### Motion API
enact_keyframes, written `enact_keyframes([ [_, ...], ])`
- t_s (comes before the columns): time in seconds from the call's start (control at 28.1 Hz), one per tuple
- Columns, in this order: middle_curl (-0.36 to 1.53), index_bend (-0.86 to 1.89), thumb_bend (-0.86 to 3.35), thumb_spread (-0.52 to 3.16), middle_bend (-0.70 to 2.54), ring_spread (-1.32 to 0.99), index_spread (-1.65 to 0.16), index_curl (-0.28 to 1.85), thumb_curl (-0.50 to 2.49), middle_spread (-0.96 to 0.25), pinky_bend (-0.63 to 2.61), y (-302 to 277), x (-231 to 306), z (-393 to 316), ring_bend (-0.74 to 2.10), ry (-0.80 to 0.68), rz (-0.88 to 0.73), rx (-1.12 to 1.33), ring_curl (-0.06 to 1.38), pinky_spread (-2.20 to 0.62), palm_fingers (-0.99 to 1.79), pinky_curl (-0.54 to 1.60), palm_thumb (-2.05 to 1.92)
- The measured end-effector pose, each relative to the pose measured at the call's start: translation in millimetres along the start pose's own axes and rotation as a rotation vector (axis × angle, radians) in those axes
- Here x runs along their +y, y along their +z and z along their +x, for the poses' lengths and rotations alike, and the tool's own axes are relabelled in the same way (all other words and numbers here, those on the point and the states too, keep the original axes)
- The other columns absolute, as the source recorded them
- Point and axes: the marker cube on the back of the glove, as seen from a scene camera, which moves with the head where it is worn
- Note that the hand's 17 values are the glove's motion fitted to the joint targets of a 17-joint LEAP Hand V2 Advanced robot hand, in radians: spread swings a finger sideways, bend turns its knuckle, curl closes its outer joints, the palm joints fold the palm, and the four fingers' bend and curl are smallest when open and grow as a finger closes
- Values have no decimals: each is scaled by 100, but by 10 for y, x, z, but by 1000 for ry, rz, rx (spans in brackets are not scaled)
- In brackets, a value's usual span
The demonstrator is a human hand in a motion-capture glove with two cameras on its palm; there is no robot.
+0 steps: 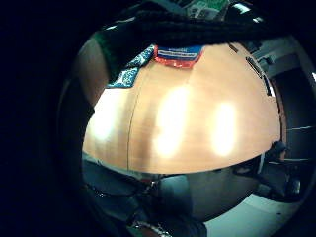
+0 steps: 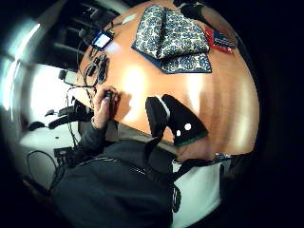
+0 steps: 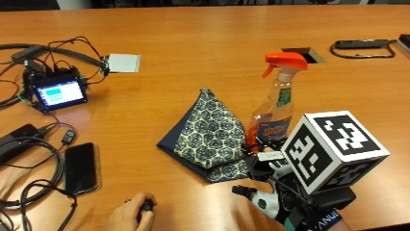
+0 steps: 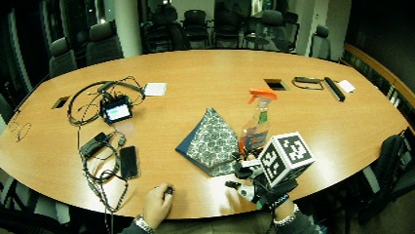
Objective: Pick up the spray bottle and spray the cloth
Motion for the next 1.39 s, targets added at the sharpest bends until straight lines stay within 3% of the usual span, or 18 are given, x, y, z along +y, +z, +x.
enact_keyframes([
  [0.25, 11, 28, 26, 75, 19, -2, -34, 18, 11, -3, 33, 6, -14, 10, 28, 7, -13, -10, 13, 25, 46, 15, 46],
  [0.53, 17, 26, 22, 98, 18, -1, -40, 24, 15, -3, 31, 22, -19, 5, 26, 8, -17, -25, 16, 30, 46, 19, 50],
  [1.07, 22, 22, 14, 113, 17, -1, -43, 30, 20, -1, 25, -113, -303, 107, 26, 84, 34, -43, 21, 32, 50, 24, 54],
  [1.39, 23, 23, 10, 115, 16, -1, -40, 32, 22, -2, 26, -340, -622, 241, 29, 262, 197, -106, 24, 30, 66, 27, 58],
])
